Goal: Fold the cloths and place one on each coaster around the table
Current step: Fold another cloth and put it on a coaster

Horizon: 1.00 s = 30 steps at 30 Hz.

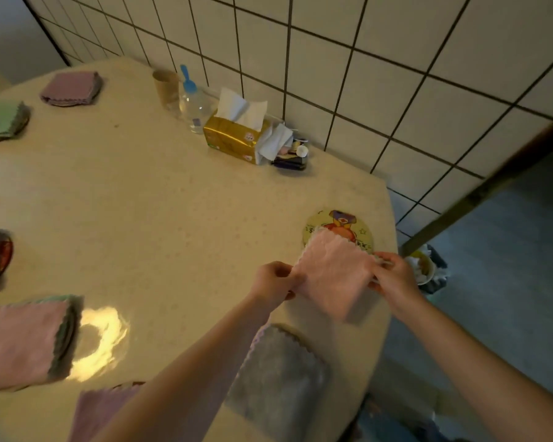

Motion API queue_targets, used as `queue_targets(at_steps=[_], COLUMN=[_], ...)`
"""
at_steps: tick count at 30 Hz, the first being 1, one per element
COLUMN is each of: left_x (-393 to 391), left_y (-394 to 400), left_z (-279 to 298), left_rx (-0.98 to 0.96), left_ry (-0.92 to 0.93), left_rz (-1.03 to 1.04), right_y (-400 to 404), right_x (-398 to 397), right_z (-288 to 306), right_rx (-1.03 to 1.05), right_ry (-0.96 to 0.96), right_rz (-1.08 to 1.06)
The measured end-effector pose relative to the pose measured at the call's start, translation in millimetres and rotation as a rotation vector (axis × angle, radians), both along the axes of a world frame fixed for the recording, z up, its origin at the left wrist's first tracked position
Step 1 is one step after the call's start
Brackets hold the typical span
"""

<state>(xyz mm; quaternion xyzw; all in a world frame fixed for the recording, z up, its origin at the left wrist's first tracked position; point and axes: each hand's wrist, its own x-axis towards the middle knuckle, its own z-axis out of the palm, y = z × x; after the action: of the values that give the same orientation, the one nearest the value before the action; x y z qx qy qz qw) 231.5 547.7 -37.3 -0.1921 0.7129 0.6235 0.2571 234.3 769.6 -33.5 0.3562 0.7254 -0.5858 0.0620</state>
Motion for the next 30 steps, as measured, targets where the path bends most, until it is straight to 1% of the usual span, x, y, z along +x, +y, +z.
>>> queue_targets(at_steps=[4,8,11,15,18,20,23,25,28,30], left_x=[-31.7,-60.0,-79.2,-96.9,-99.2,-93.8,-71.5,-44.4,5.1,36.5], left_y=[15.8,19.9,18.5,21.5,21.3,15.8,1.6,-14.5,-36.1,-45.9], left_z=[-1.0,-4.3,-7.6,-13.3,-18.2,-19.8,-20.2,-18.5,-14.2,-12.3], left_rx=[-0.077,-0.198,-0.232,-0.269,-0.359,-0.385,-0.436,-0.49,-0.575,-0.594], left_ry=[0.05,0.122,0.151,0.17,0.194,0.201,0.193,0.209,0.204,0.205], left_rz=[-0.002,-0.031,-0.015,-0.045,-0.072,-0.057,-0.096,-0.15,-0.256,-0.307], right_y=[14.8,20.4,22.0,19.3,18.6,19.1,20.8,18.9,13.9,8.3], right_x=[-41.4,-68.9,-76.5,-61.2,-54.1,-52.6,-53.1,-57.7,-65.4,-69.6], right_z=[-6.1,-13.0,-19.8,-28.2,-31.8,-31.5,-27.8,-19.4,-10.1,-8.9], right_rx=[0.127,0.233,0.208,0.152,0.195,0.275,0.32,0.363,0.437,0.454], right_ry=[-0.003,-0.024,-0.093,-0.164,-0.17,-0.191,-0.225,-0.191,-0.083,-0.055], right_rz=[0.066,0.106,0.068,0.018,0.027,0.096,0.17,0.169,0.141,0.2])
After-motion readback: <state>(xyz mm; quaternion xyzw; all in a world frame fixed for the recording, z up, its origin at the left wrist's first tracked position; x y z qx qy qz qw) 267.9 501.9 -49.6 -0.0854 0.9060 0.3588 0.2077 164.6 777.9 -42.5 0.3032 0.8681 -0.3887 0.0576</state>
